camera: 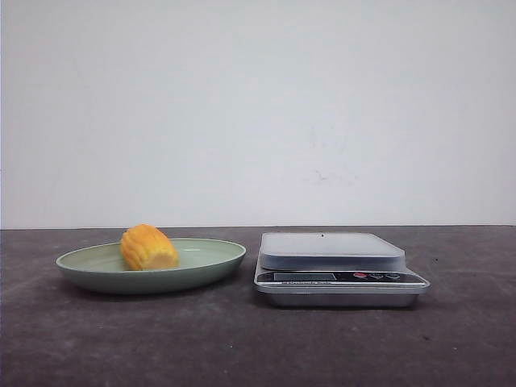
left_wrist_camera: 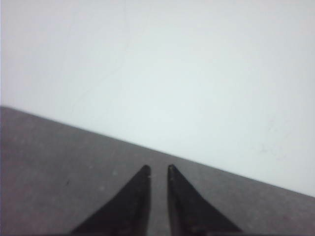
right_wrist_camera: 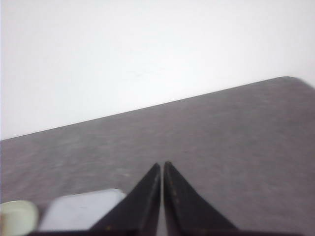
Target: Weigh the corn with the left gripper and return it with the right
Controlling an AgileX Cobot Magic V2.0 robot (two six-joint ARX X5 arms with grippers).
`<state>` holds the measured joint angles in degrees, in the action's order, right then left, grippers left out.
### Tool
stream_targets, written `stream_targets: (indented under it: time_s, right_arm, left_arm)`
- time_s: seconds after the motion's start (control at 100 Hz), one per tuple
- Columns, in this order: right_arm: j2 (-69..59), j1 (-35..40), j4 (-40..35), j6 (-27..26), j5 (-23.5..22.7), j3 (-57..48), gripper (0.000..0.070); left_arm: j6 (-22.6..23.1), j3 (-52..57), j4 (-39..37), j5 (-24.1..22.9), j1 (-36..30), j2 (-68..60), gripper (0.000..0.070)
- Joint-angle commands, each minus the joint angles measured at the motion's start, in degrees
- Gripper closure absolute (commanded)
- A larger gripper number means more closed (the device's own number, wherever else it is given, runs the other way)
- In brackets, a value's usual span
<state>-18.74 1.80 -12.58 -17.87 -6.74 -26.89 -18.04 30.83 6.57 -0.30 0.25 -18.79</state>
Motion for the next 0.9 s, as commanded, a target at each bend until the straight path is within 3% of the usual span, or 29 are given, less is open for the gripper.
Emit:
stream_targets:
  time_s: [0.0, 0.02, 0.04, 0.21, 0.39, 0.66, 0.89]
  right_arm:
    - [-2.7, 0.0, -1.4, -0.1, -1.3, -4.3, 0.0345]
    - [-3.7, 0.0, -2.2, 0.7, -1.6, -5.8, 0.0280]
    - [-4.4, 0.0, -2.8, 1.2, -1.9, -6.9, 0.0257]
    - [-8.9, 0.5, -8.1, 4.4, -4.0, -15.3, 0.0255]
    - [-12.8, 2.9, -12.0, 6.8, -3.9, -24.6, 0.0255]
    - [-18.3, 6.1, -17.5, 8.2, -4.0, -33.6, 0.0254]
    - [-19.9, 6.4, -19.5, 8.3, -4.0, -35.2, 0.0228]
  left_arm:
    - [0.7, 3.9, 0.2, 0.2, 0.1, -2.7, 0.0312]
    - [0.7, 5.0, 0.5, 0.5, 0.1, -3.5, 0.0275]
    - [0.7, 6.1, 1.0, 0.9, 0.1, -4.3, 0.0260]
    - [2.2, 15.0, 6.9, 5.1, -0.6, -11.5, 0.0266]
    - [3.9, 27.3, 13.0, 5.1, -5.3, -22.4, 0.0267]
    - [2.8, 42.8, 22.6, 2.0, -15.6, -42.5, 0.0276]
    - [2.8, 42.8, 24.2, -7.9, -25.2, -56.5, 0.0269]
